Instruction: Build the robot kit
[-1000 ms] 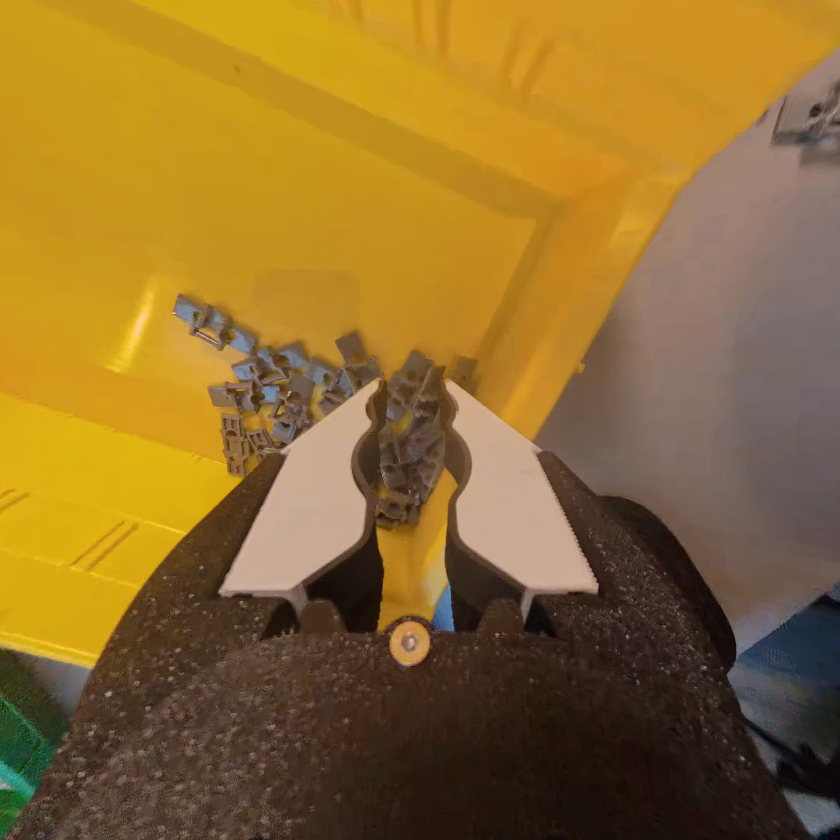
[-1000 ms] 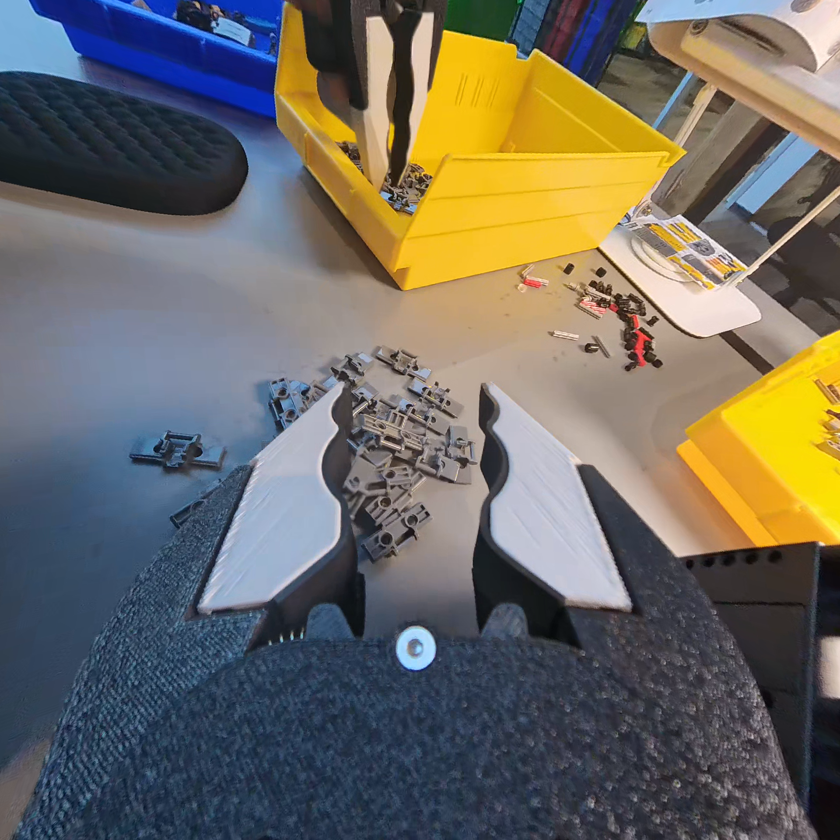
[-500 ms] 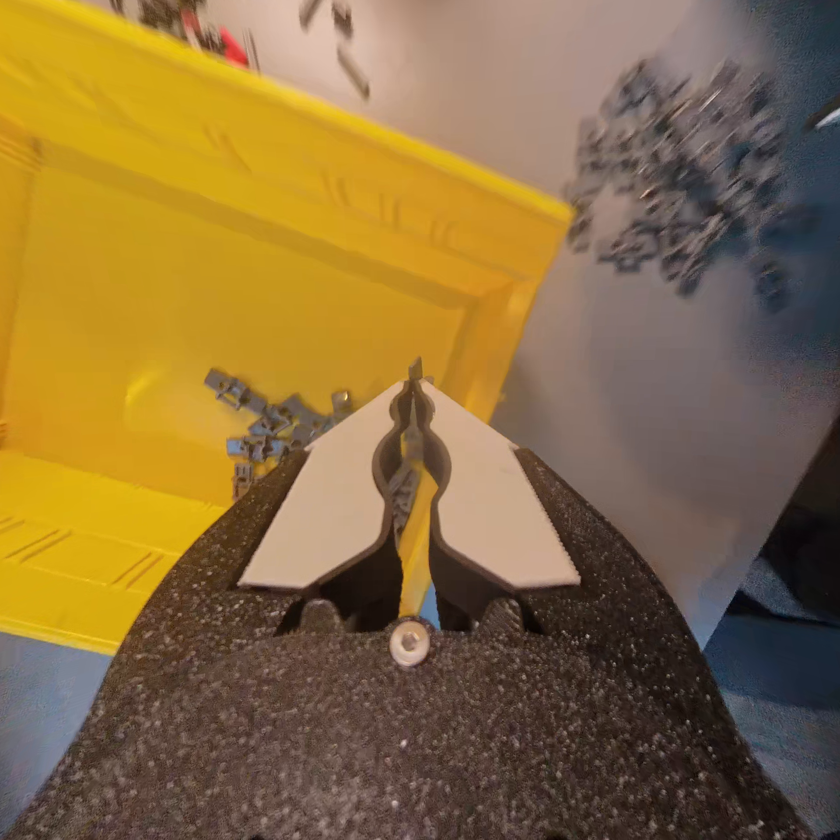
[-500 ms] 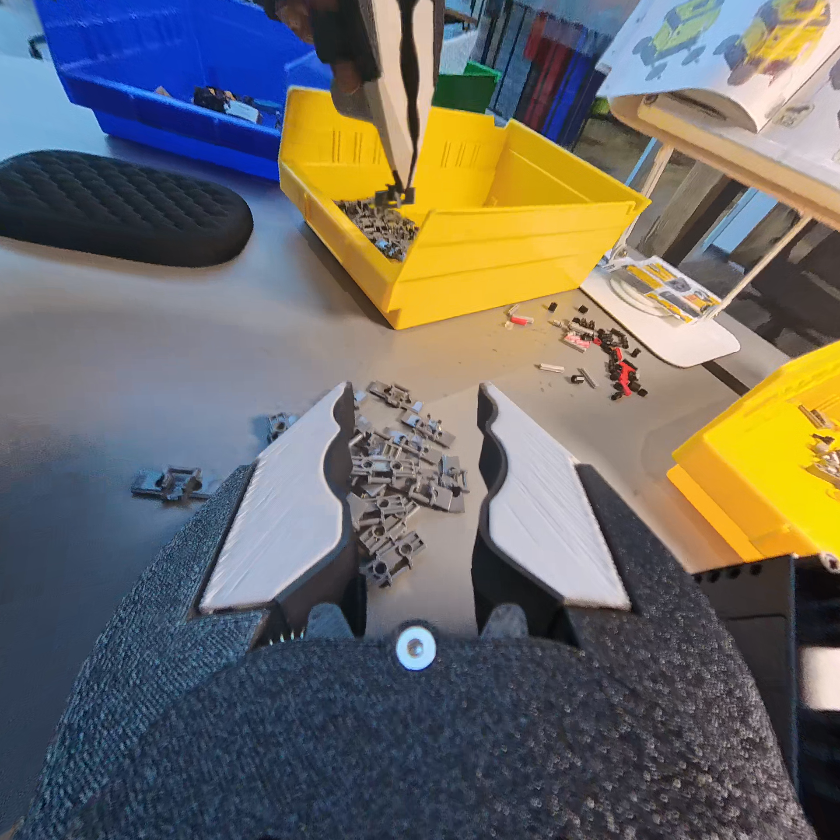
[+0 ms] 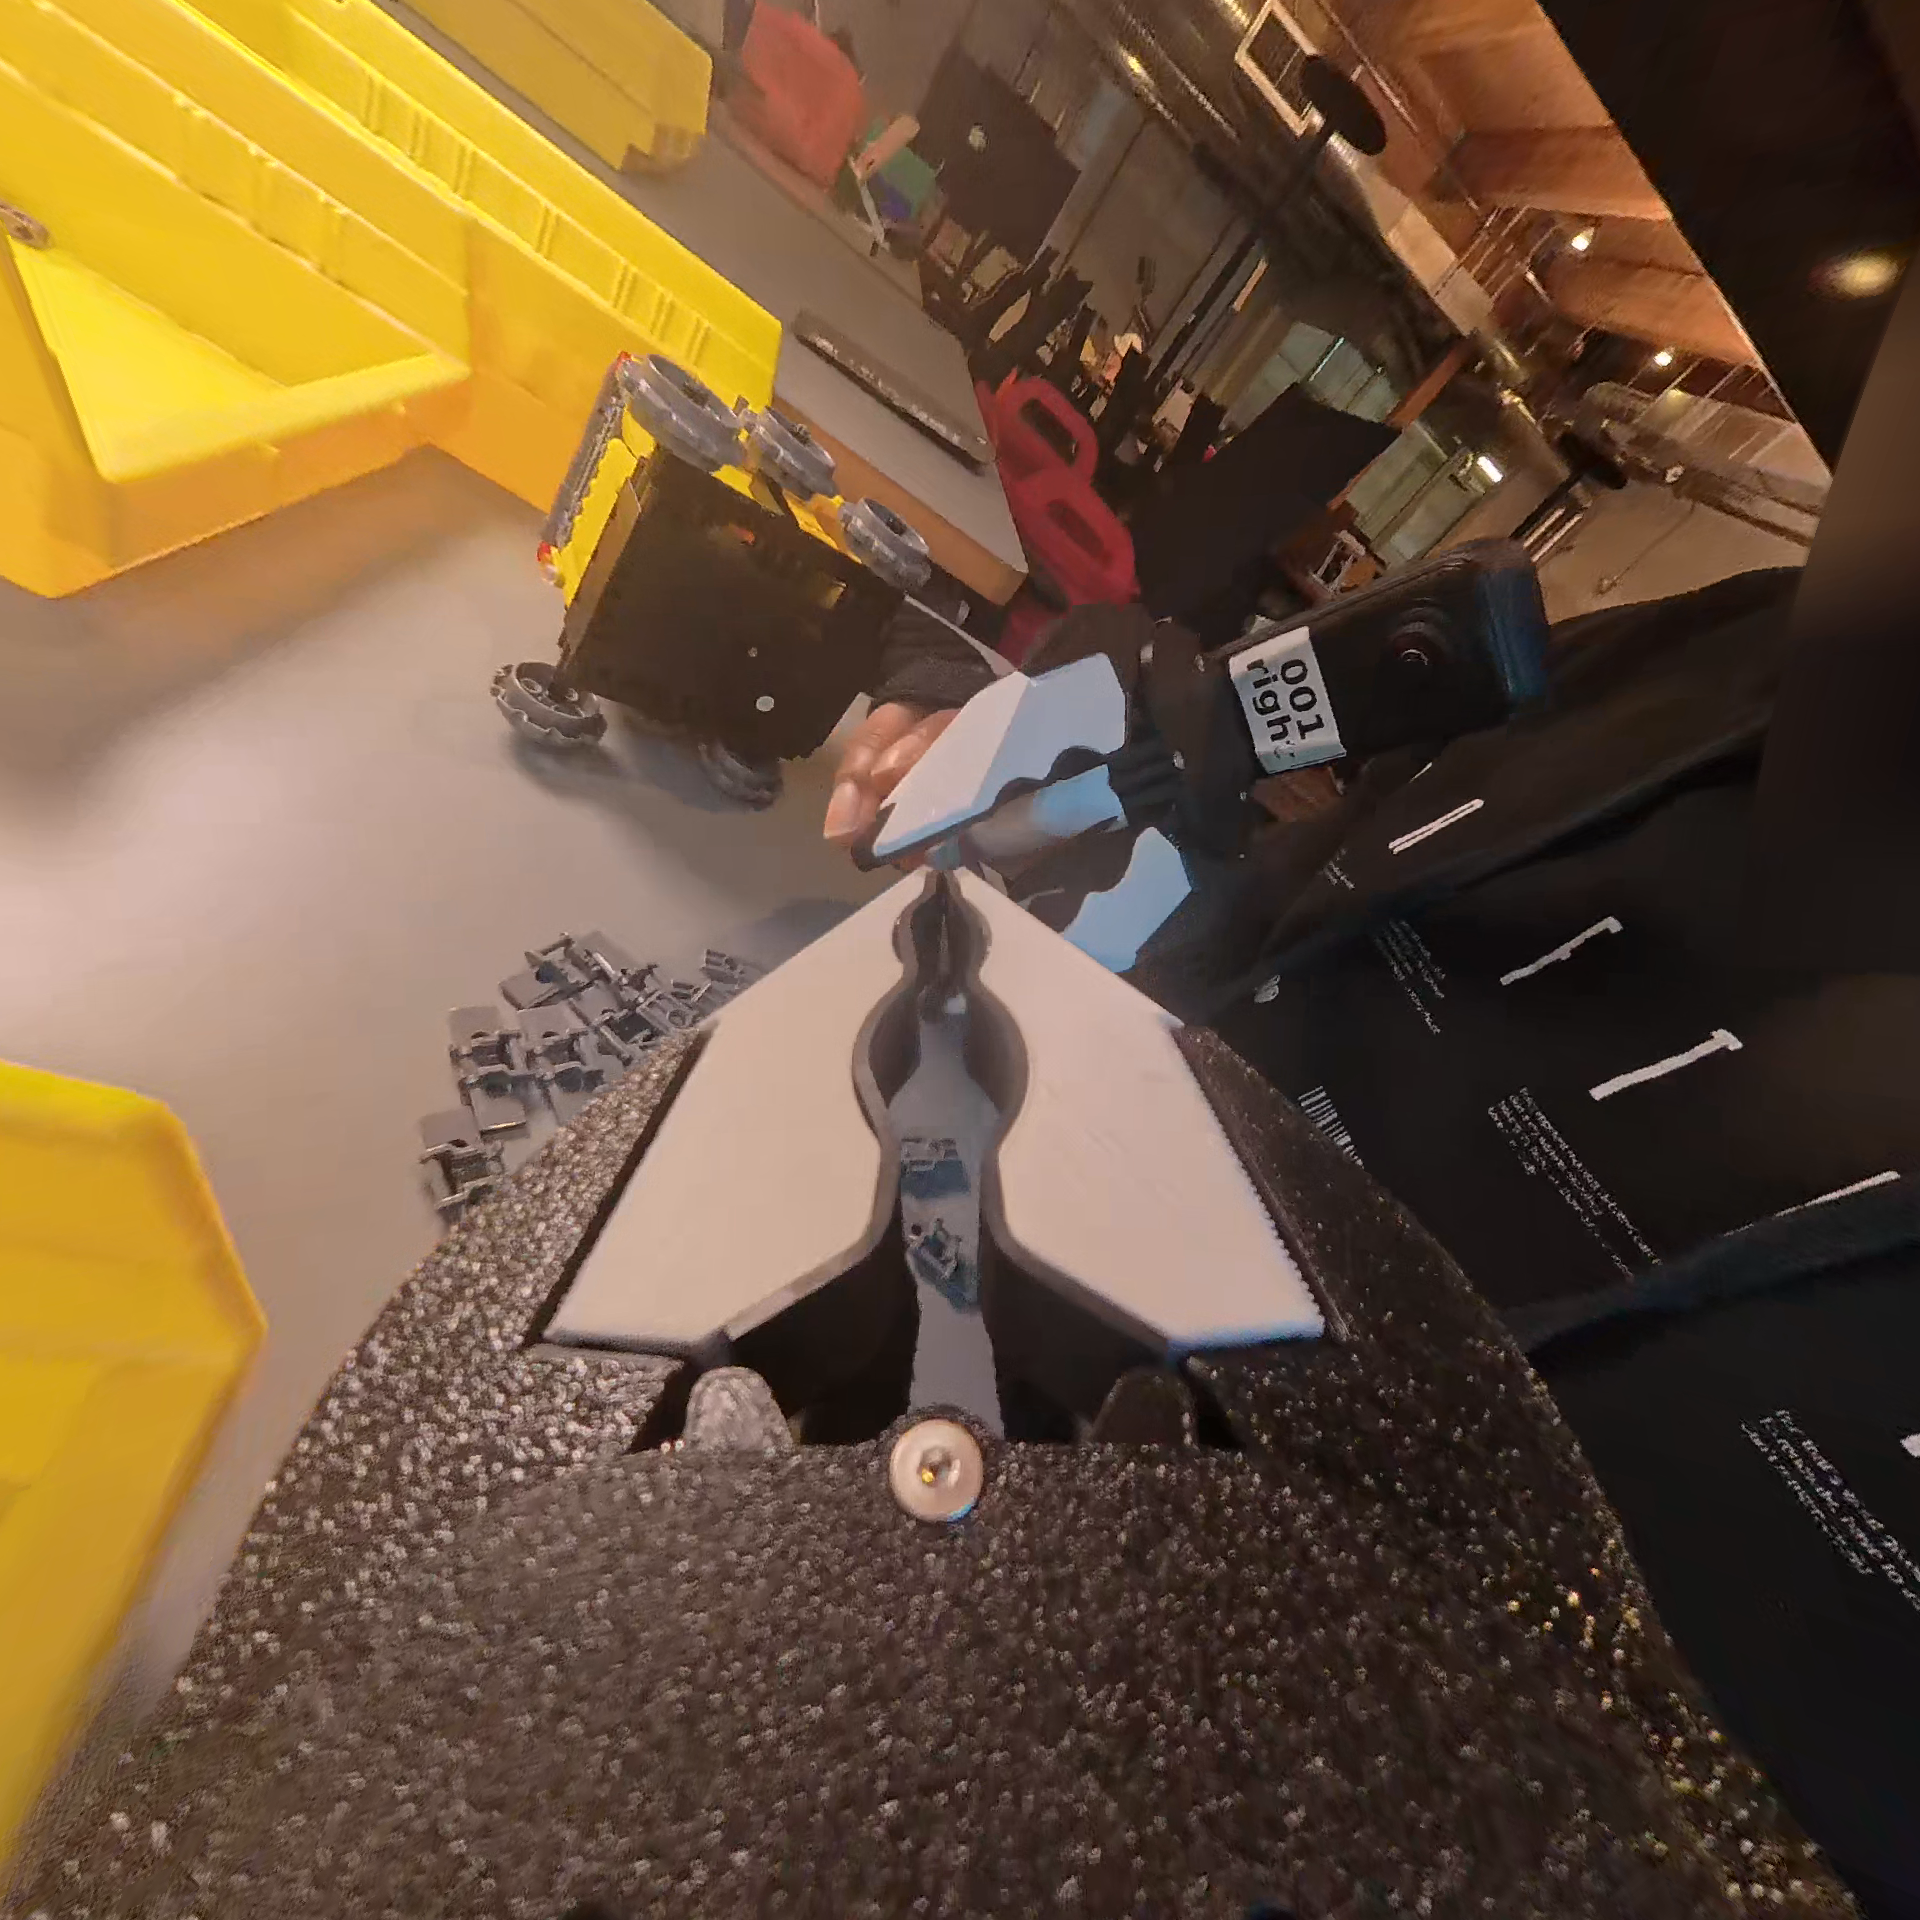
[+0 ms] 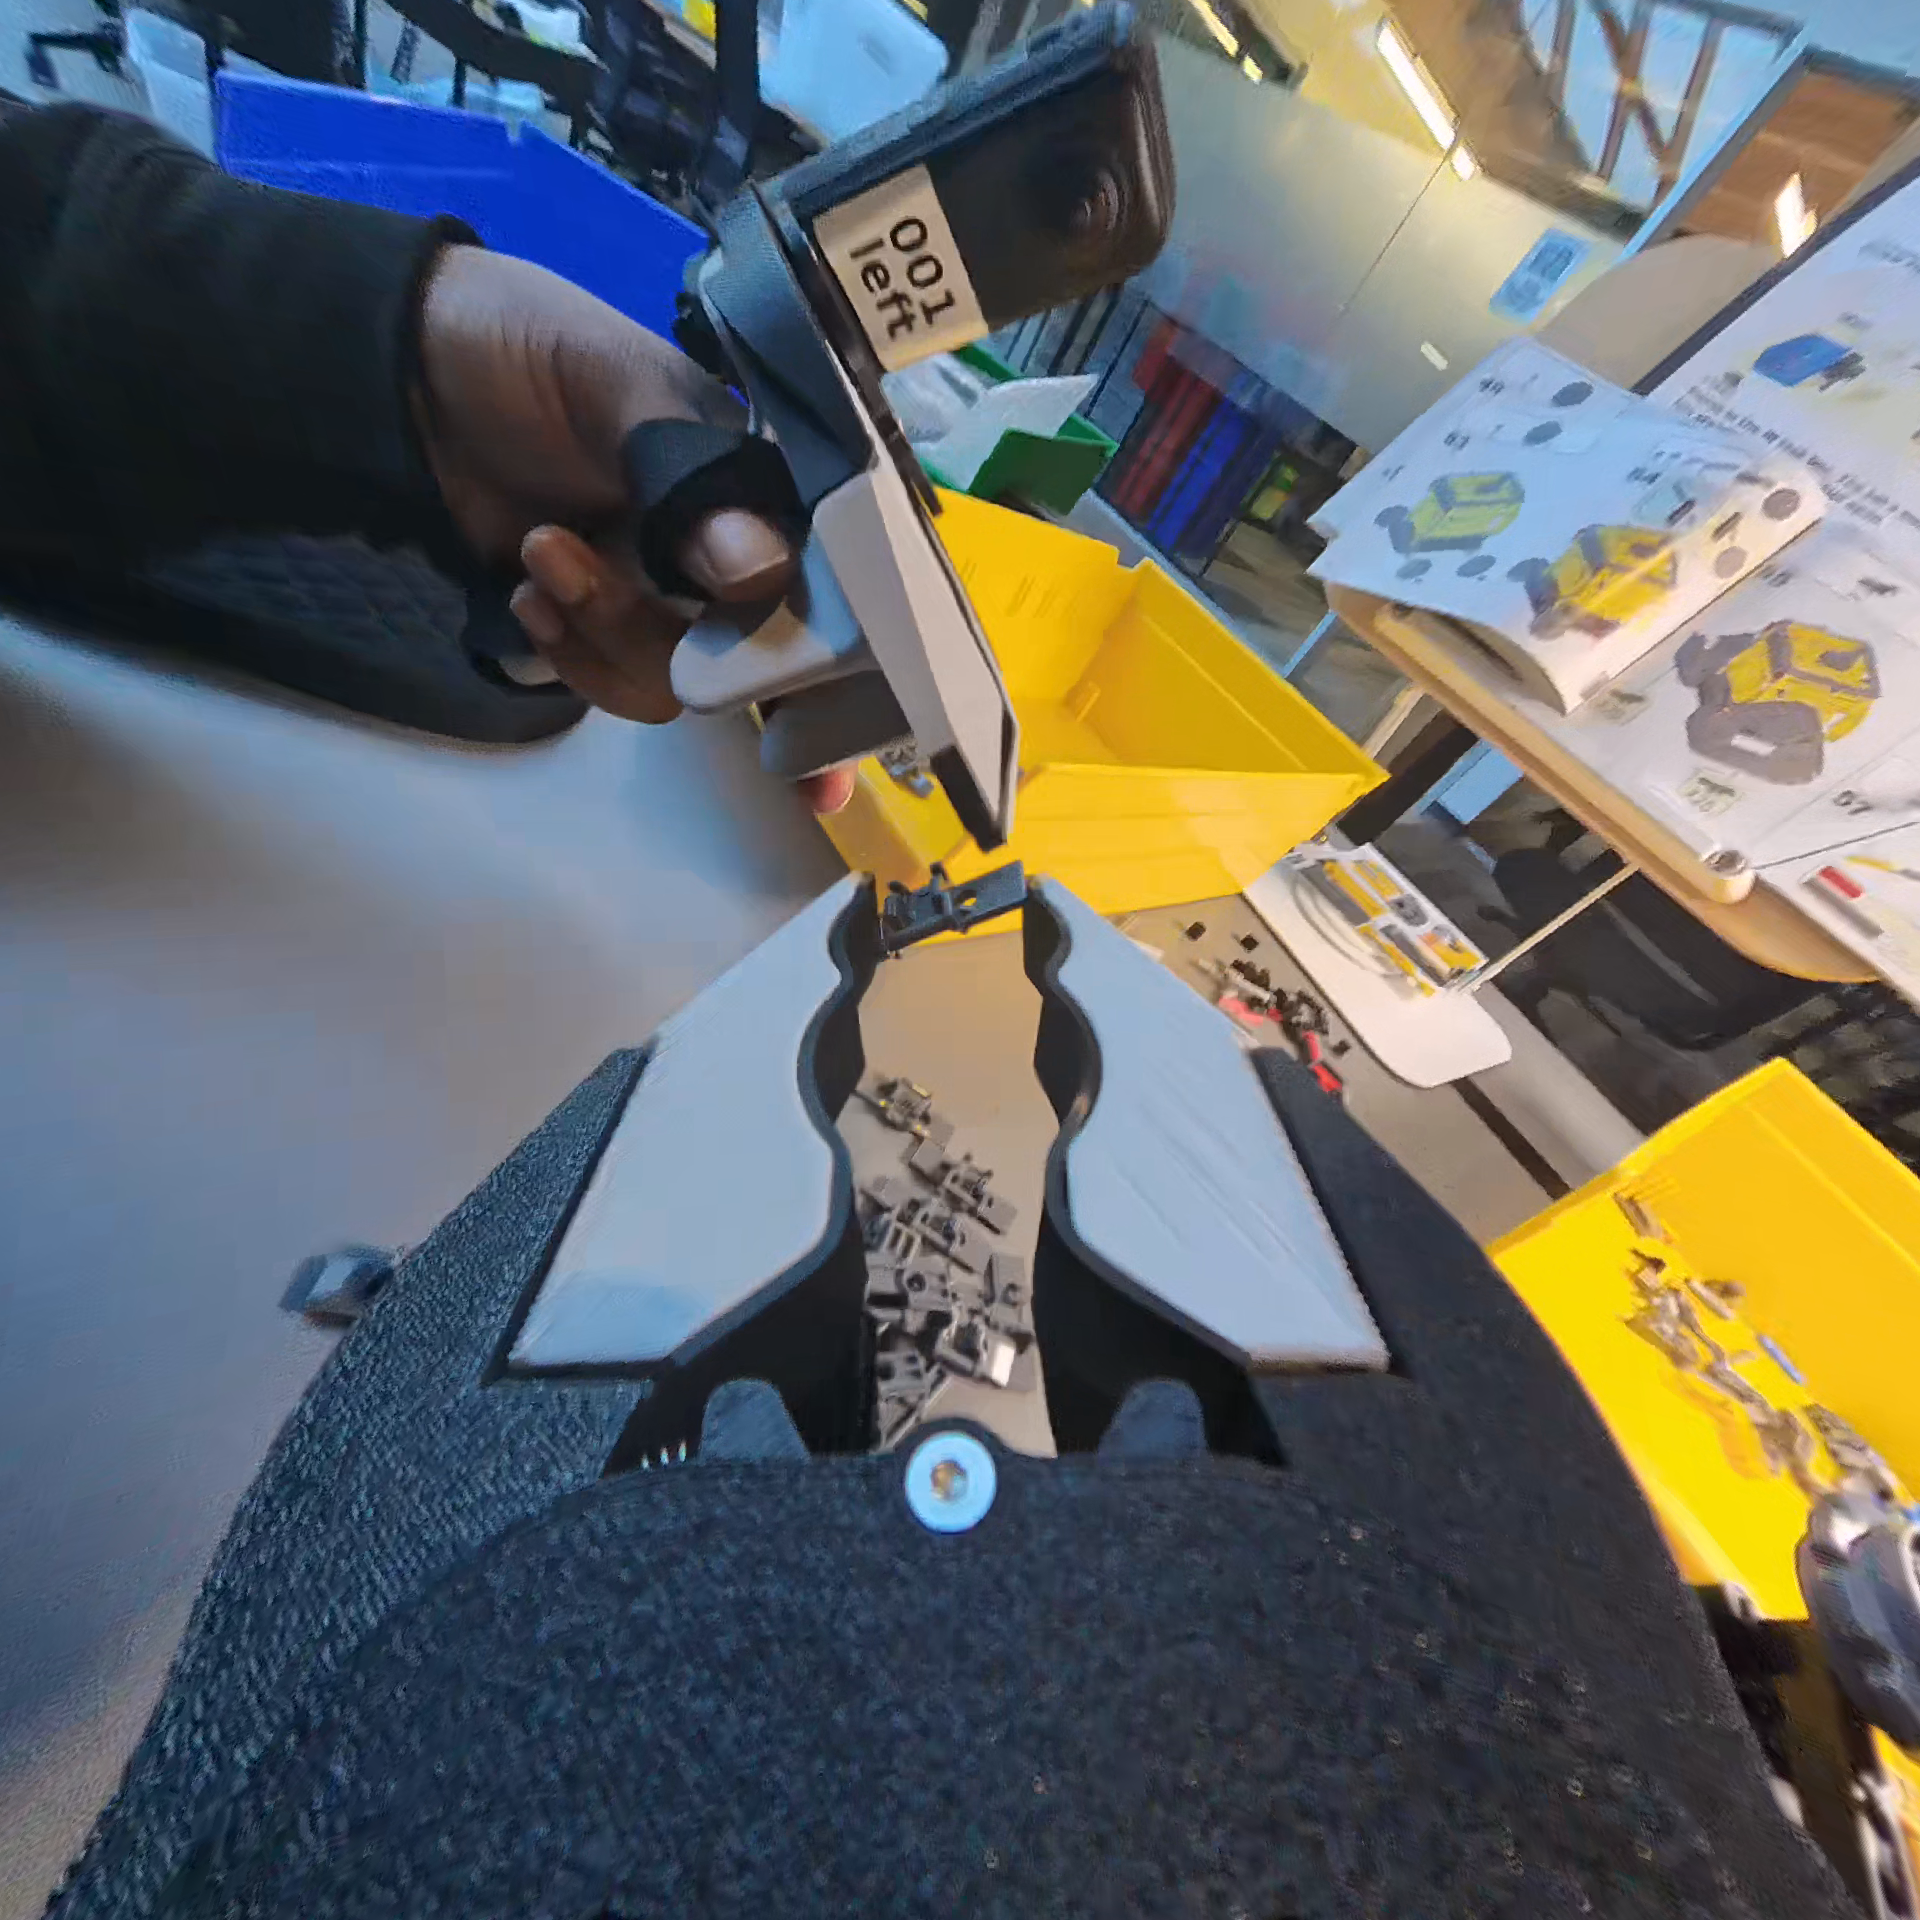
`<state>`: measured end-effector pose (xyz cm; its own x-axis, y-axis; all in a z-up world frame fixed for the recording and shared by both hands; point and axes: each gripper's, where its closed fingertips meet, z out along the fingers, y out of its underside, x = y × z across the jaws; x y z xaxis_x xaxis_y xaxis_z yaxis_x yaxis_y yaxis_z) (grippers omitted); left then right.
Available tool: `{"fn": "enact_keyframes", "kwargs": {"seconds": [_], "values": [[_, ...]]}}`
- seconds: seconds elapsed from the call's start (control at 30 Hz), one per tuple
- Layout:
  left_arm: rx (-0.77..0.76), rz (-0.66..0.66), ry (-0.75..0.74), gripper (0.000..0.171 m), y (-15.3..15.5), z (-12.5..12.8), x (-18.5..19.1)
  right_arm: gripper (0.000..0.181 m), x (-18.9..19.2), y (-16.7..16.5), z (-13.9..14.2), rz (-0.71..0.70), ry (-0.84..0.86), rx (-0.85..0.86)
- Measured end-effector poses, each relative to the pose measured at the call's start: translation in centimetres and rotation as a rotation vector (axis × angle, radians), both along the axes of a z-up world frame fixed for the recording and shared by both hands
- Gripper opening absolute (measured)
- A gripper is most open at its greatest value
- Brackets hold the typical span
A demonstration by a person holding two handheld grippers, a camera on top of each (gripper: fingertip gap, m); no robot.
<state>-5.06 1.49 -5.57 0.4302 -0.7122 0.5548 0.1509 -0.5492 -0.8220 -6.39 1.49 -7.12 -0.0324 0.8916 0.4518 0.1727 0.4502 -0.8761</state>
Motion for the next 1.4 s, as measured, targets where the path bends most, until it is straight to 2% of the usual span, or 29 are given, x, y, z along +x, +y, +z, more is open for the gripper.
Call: {"fn": "enact_keyframes", "kwargs": {"seconds": [0.07,0.13,0.2,0.27,0.33,0.4,0.53,0.6,0.67,0.77,0.93,1.13,1.4], "values": [[0.031,0.026,0.013,0.0,-0.1,0.2,-0.5,0.028,0.5,0.1,-0.4,-0.006,-0.029,-0.036],[0.057,0.097,0.114,0.0,0.1,-0.4,-1.9,0.028,0.9,0.5,-1.1,-0.035,-0.065,-0.047],[0.077,0.214,0.309,0.009,0.5,-1.8,-4.5,0.029,1.4,1.0,-3.4,-0.064,-0.181,-0.115],[0.076,0.332,0.538,0.021,0.4,-3.5,-8.1,0.055,2.0,1.3,-5.5,-0.083,-0.261,-0.194],[0.044,0.432,0.761,0.028,-0.2,-5.4,-12.0,0.063,2.6,1.0,-5.4,-0.079,-0.234,-0.229],[-0.009,0.492,0.951,0.038,-0.9,-7.7,-15.4,0.063,3.0,0.6,-4.5,-0.068,-0.182,-0.261],[-0.07,0.45,1.144,0.061,-1.2,-11.3,-17.4,0.062,3.0,-0.2,-3.7,-0.058,-0.143,-0.262],[-0.064,0.414,1.258,0.047,-1.1,-11.8,-17.7,0.061,3.0,-1.1,-3.6,-0.049,-0.143,-0.231],[-0.106,0.408,1.288,0.036,-1.3,-11.9,-17.4,0.06,3.2,-1.9,-3.6,-0.036,-0.146,-0.204],[-0.178,0.46,1.261,0.037,-1.9,-11.9,-17.5,0.058,3.9,-2.5,-3.4,-0.032,-0.132,-0.197],[-0.277,0.549,1.31,0.034,-2.7,-11.9,-17.6,0.055,5.1,-2.9,-2.9,-0.033,-0.098,-0.202],[-0.207,0.592,1.315,0.026,-0.1,-12.0,-19.9,0.054,5.9,-3.7,-2.5,-0.024,-0.082,-0.18],[-0.196,0.585,1.309,0.026,2.2,-12.0,-24.7,0.054,6.3,-3.0,-2.5,-0.041,-0.066,-0.203]]}}
